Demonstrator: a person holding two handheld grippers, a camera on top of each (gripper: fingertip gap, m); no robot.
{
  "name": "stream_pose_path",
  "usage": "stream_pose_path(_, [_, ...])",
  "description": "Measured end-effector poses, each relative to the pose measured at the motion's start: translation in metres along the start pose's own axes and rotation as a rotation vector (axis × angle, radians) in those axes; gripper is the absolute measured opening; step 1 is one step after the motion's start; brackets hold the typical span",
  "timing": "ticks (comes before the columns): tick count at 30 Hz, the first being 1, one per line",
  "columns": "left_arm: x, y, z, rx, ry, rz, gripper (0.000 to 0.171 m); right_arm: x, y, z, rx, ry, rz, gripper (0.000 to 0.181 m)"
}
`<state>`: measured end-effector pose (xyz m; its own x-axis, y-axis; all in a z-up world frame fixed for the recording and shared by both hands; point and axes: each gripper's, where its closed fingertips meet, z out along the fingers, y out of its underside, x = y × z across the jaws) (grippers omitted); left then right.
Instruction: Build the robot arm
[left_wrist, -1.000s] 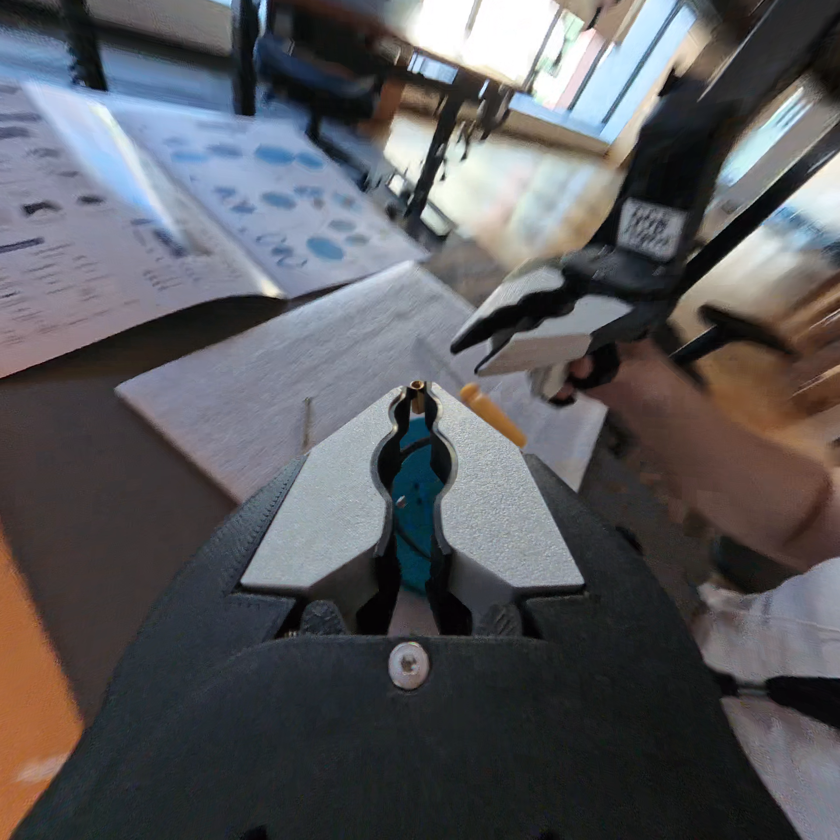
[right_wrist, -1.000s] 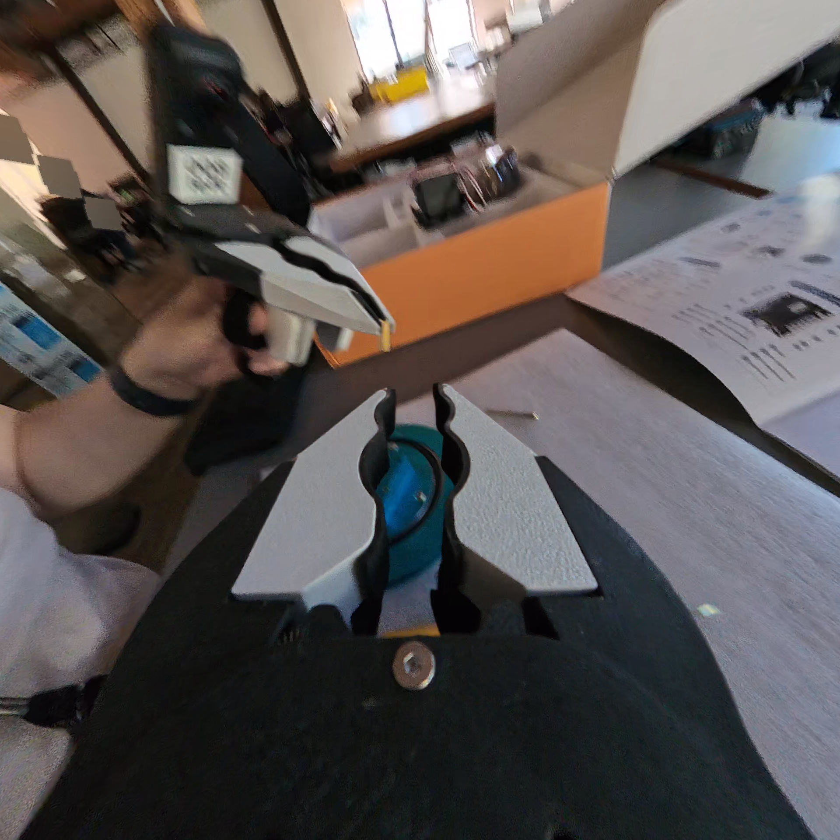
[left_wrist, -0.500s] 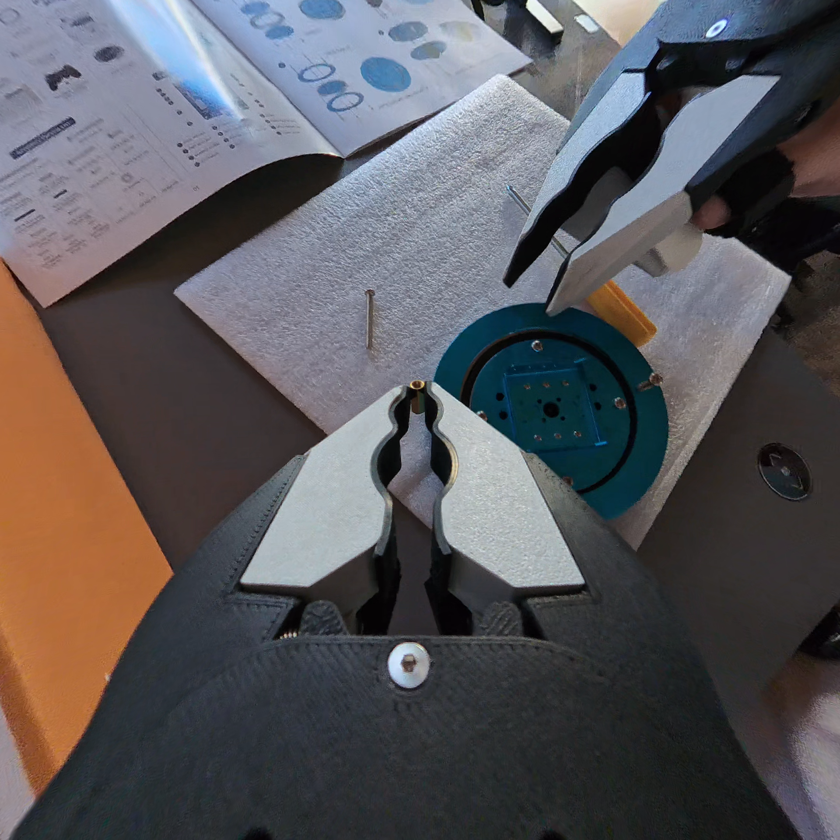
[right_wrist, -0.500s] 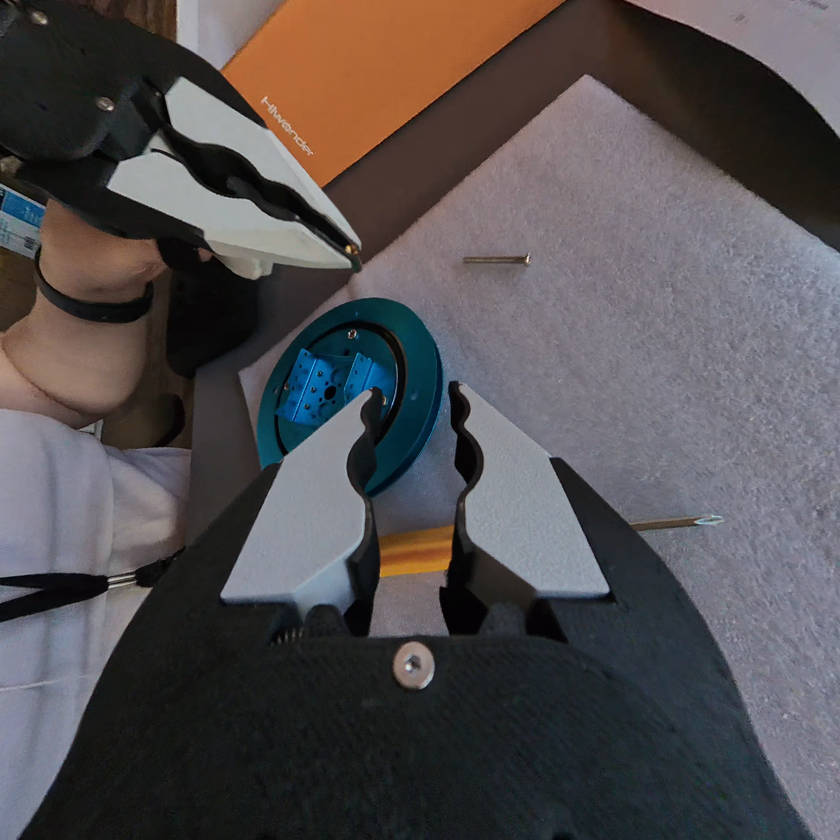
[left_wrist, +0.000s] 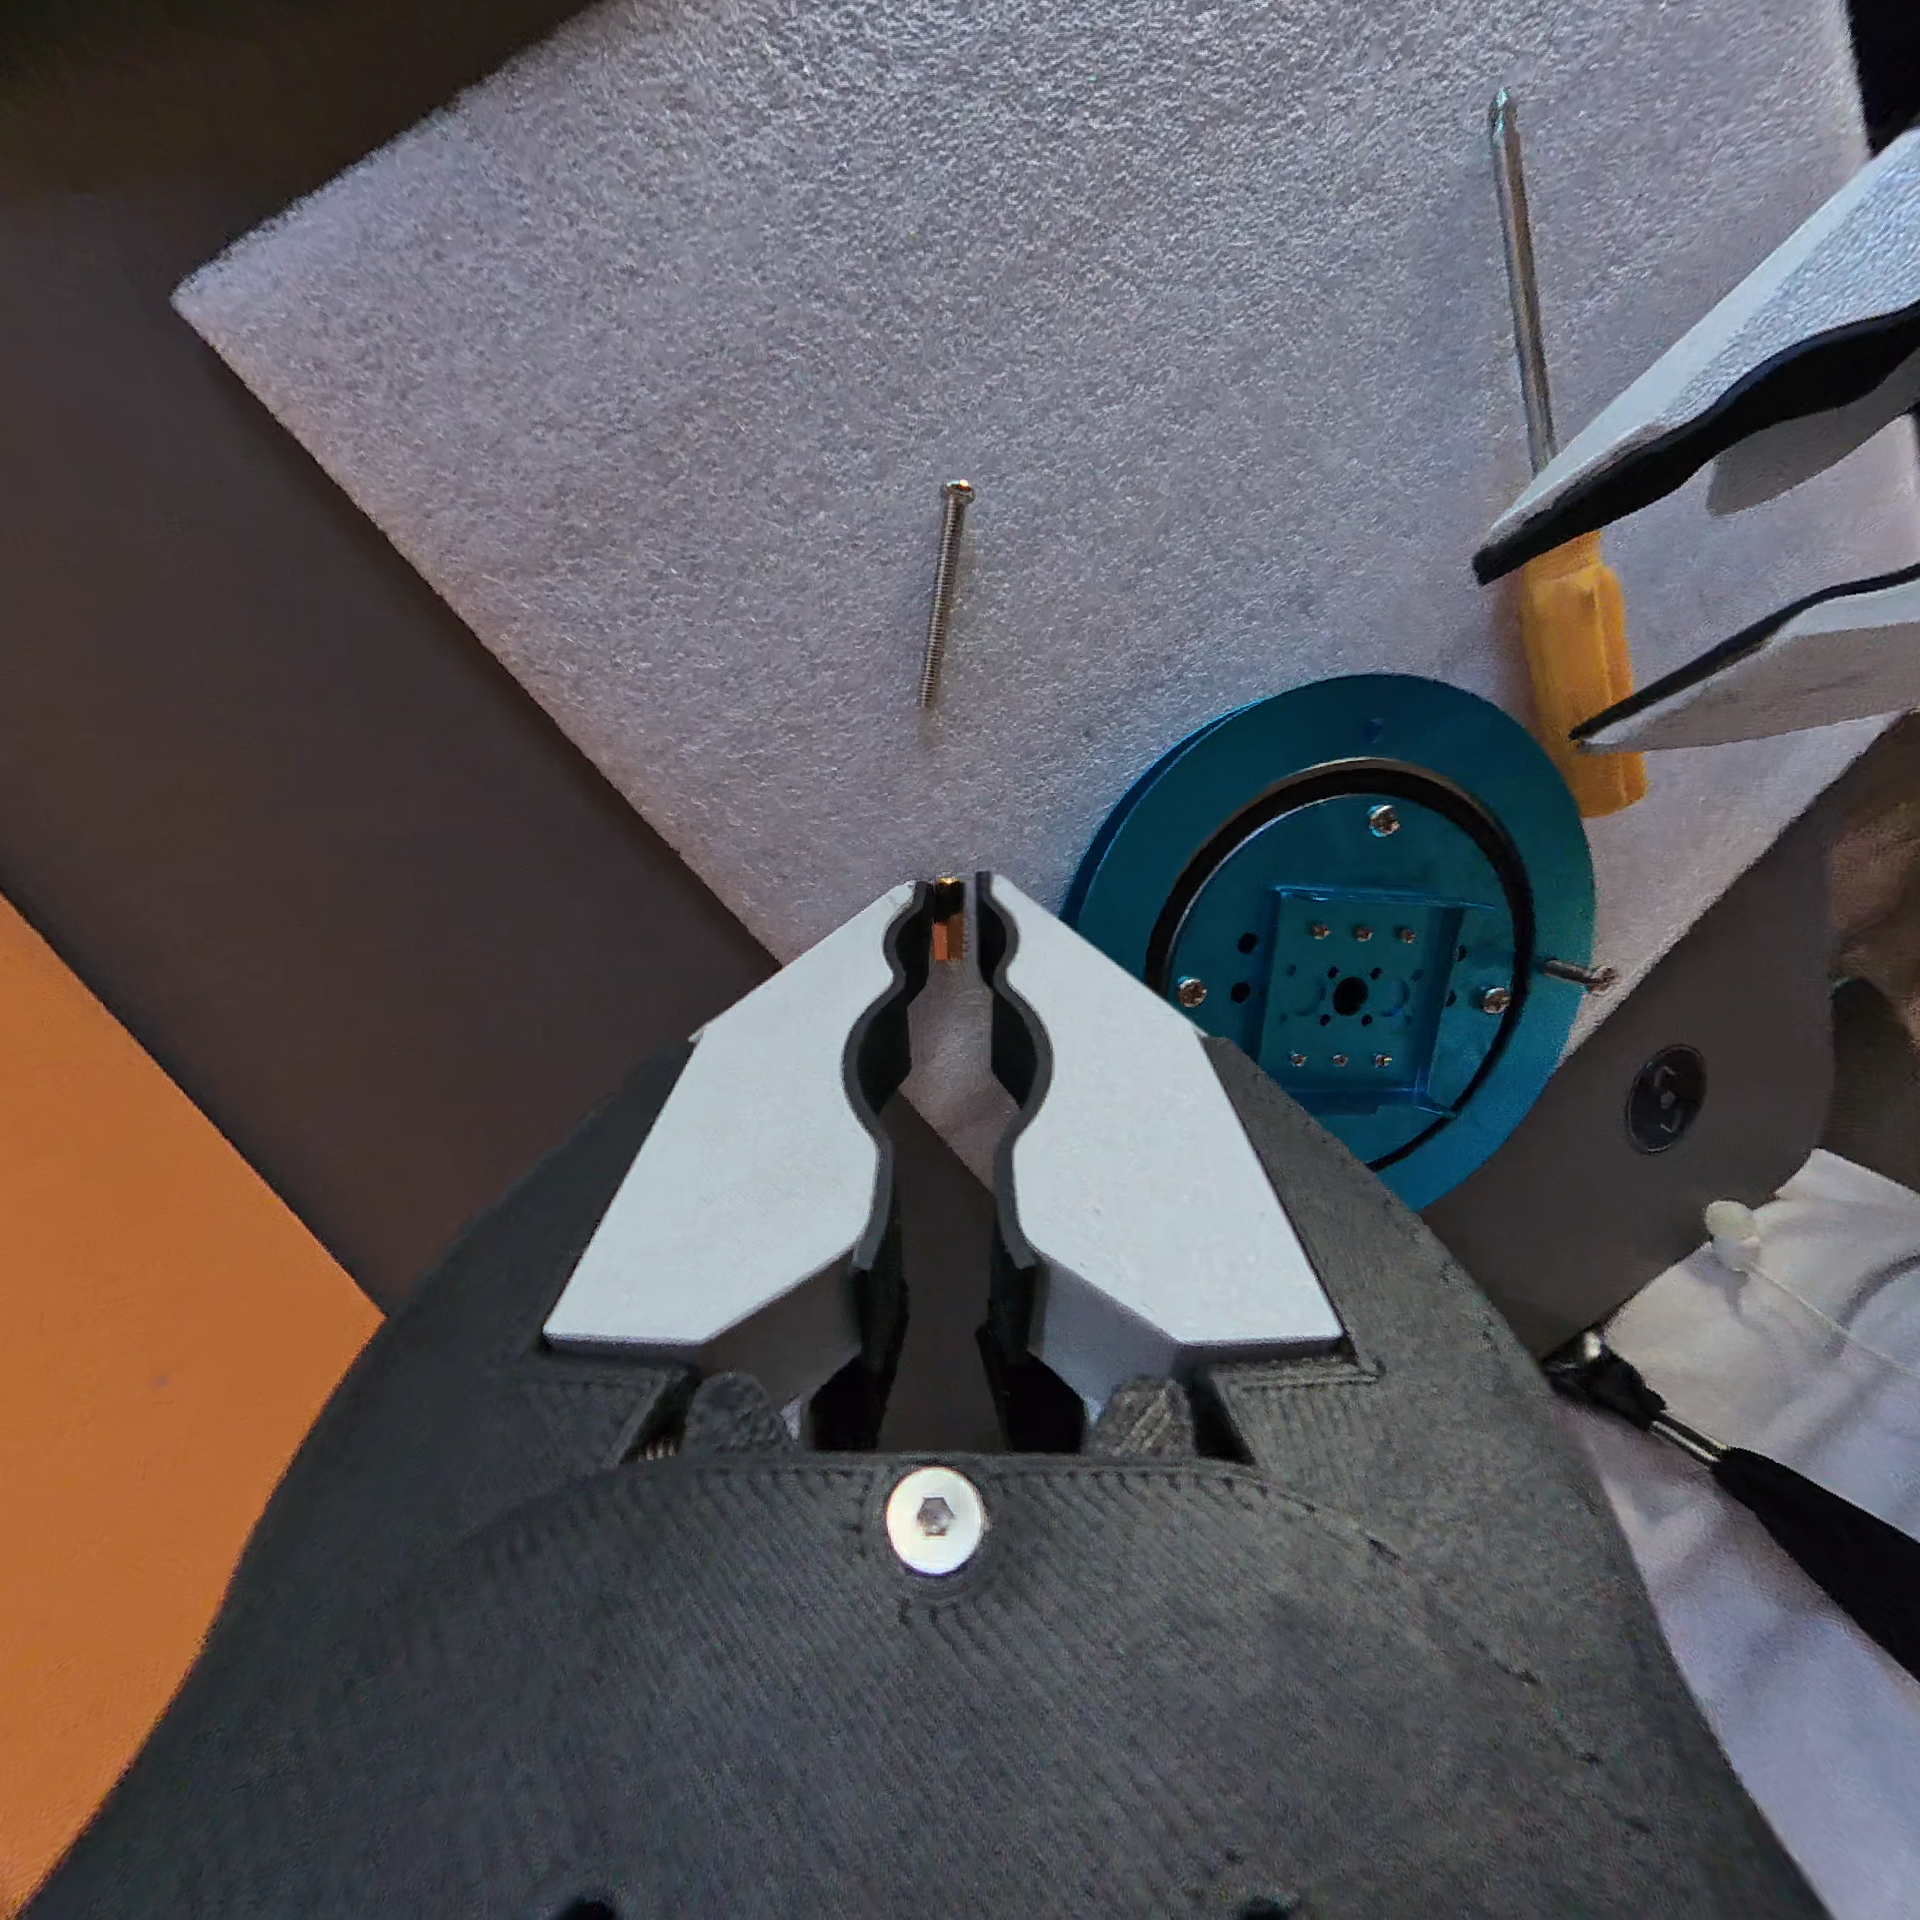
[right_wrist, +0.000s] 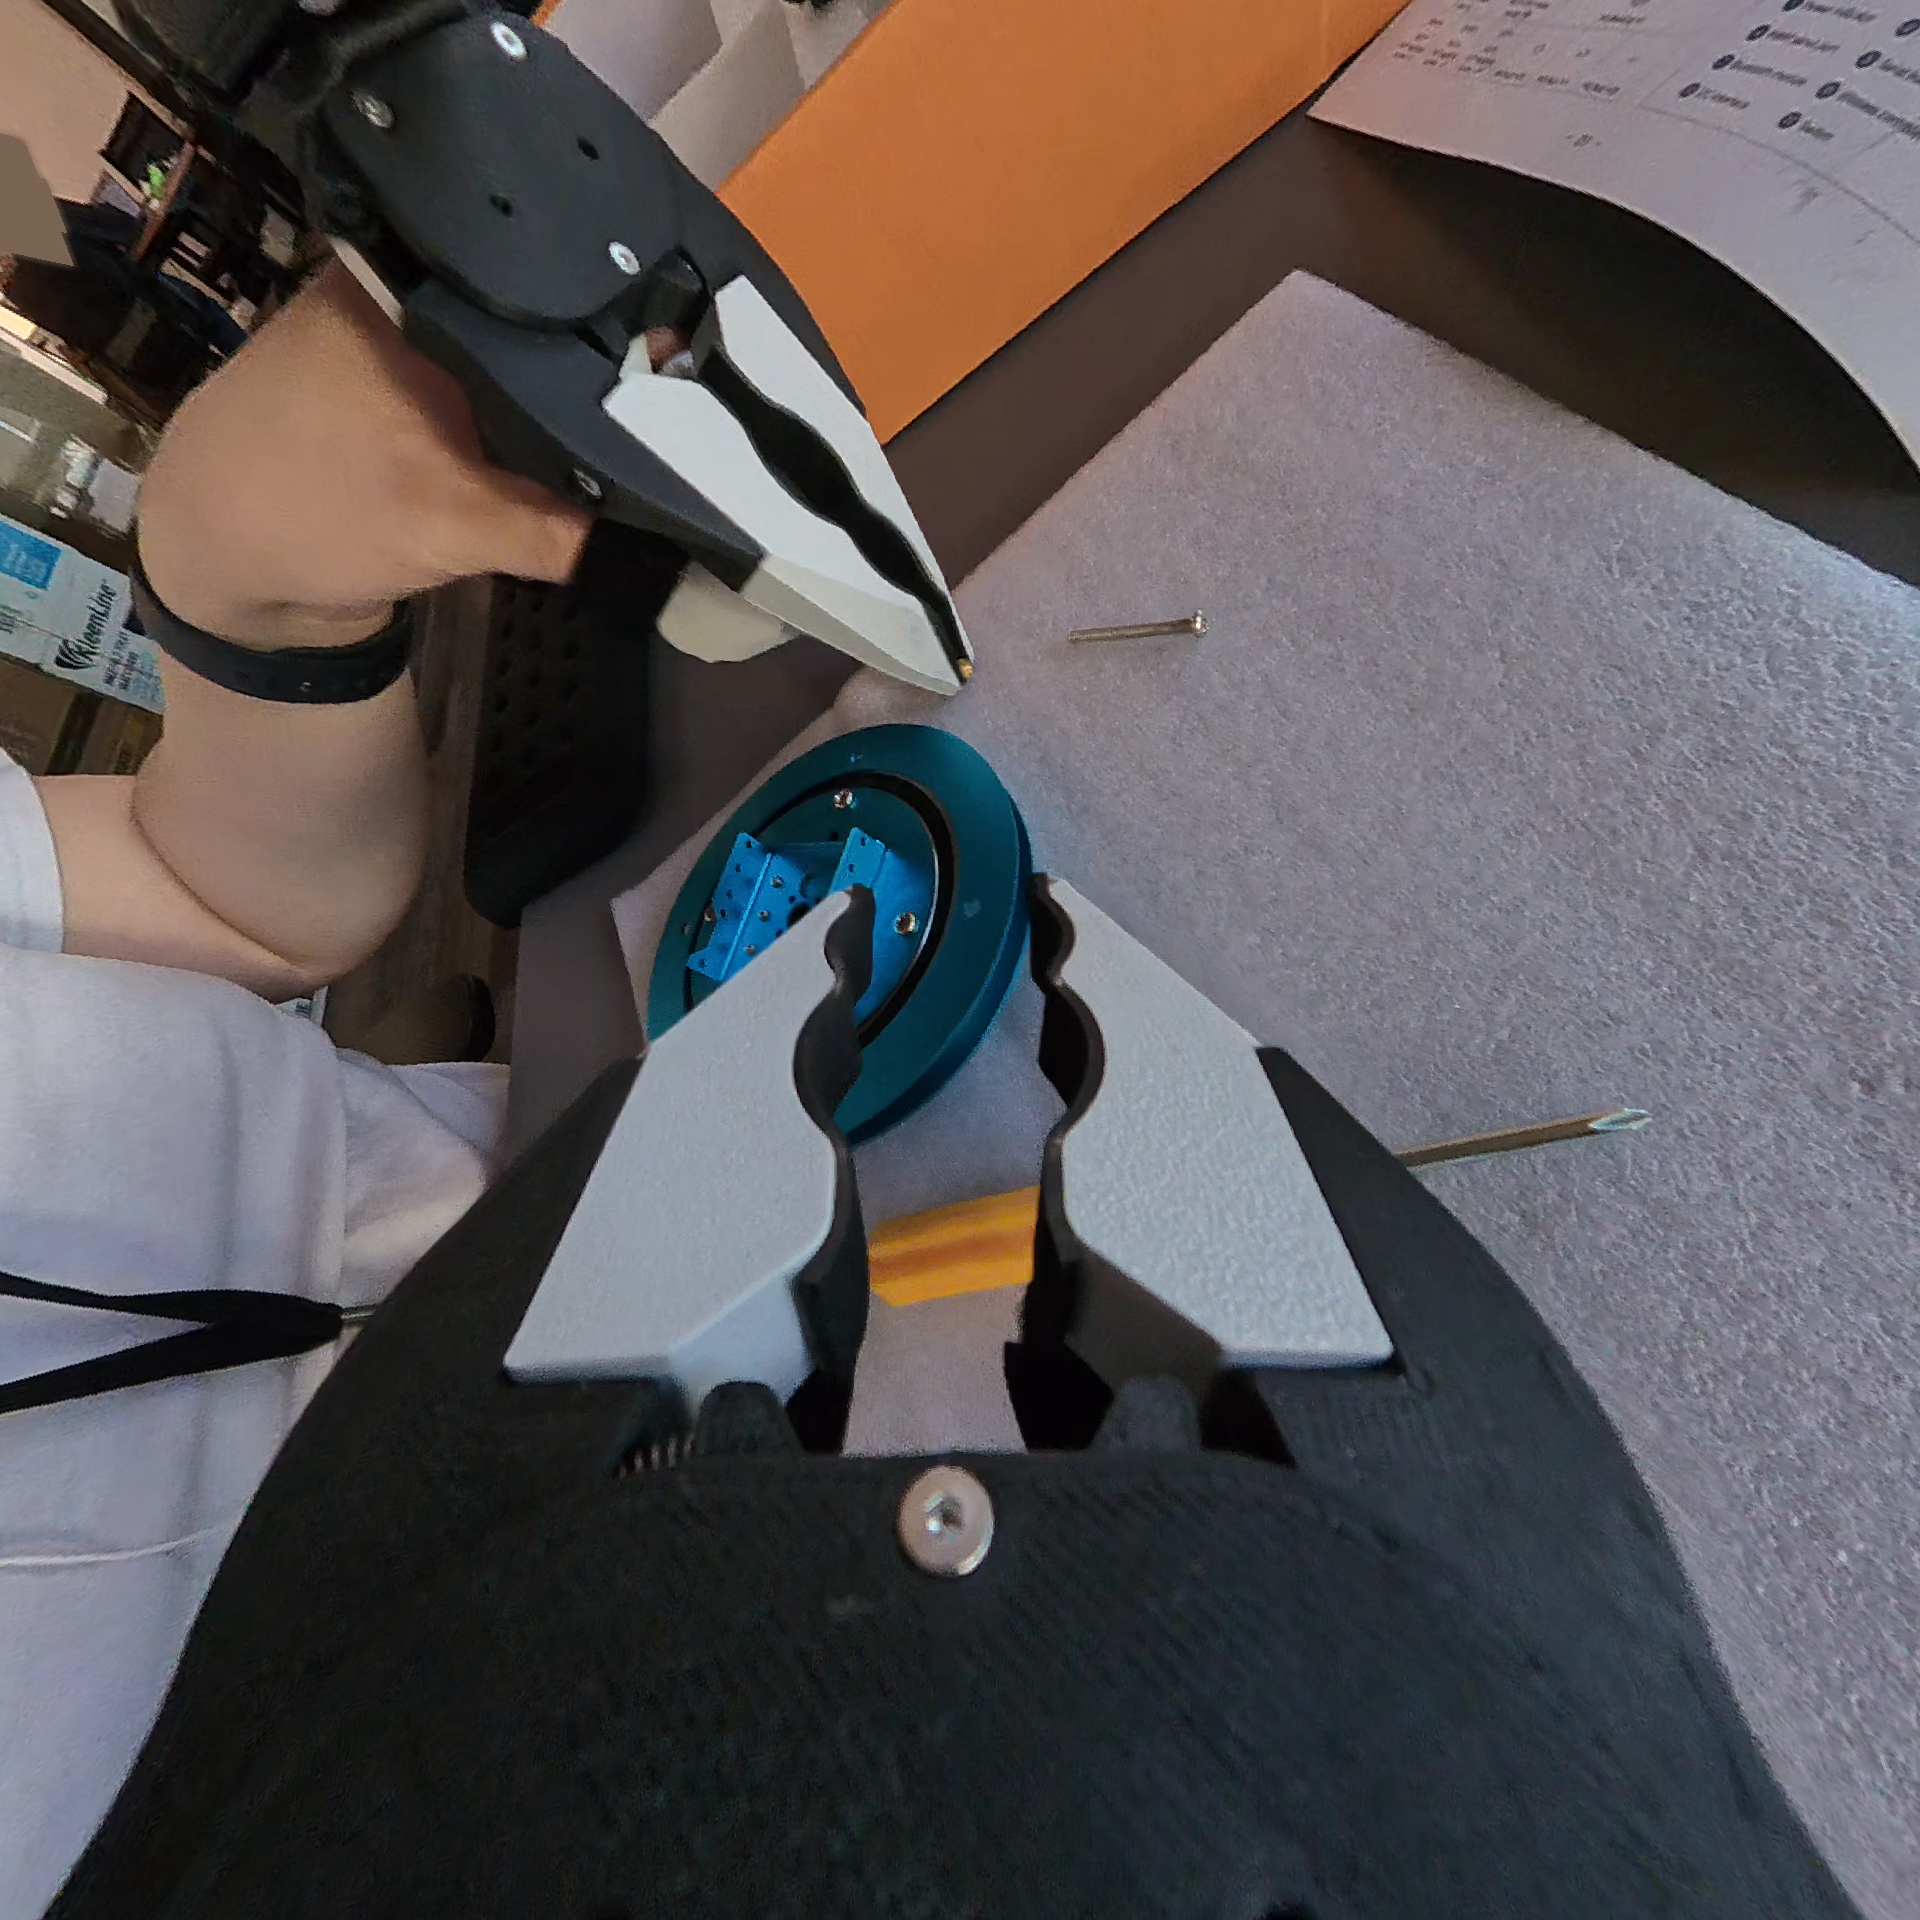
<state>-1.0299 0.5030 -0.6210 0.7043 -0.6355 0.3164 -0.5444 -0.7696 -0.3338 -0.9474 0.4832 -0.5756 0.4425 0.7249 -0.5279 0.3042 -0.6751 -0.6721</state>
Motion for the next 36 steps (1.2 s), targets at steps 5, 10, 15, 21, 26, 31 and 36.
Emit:
stream_pose_path(5, [0.007,0.005,-0.014,0.097,0.036,-0.07,0.026,0.005,0.005,-0.002,-0.014,0.007,0.013,0.028])
stream_pose_path(10, [0.028,0.031,-0.029,0.192,0.095,-0.08,0.028,-0.005,0.008,-0.002,-0.041,-0.099,0.059,0.03])
stream_pose_path(15, [0.041,0.039,-0.043,0.341,0.233,-0.169,0.019,-0.007,0.006,0.0,-0.105,-0.114,-0.013,0.03])
stream_pose_path(21, [0.032,0.049,-0.036,0.333,0.228,-0.192,0.02,-0.007,-0.017,0.018,-0.239,-0.189,-0.195,0.025])
stream_pose_path(26, [0.043,0.053,-0.029,0.324,0.287,-0.213,0.021,0.004,-0.01,0.042,-0.444,-0.258,-0.191,0.026])
stream_pose_path(31, [0.053,0.059,-0.029,0.31,0.332,-0.228,0.022,0.004,0.001,0.044,-0.592,-0.341,-0.045,0.027])
stream_pose_path(36, [0.058,0.064,-0.027,0.306,0.35,-0.223,0.024,0.006,0.008,0.041,-0.701,-0.424,0.094,0.038])
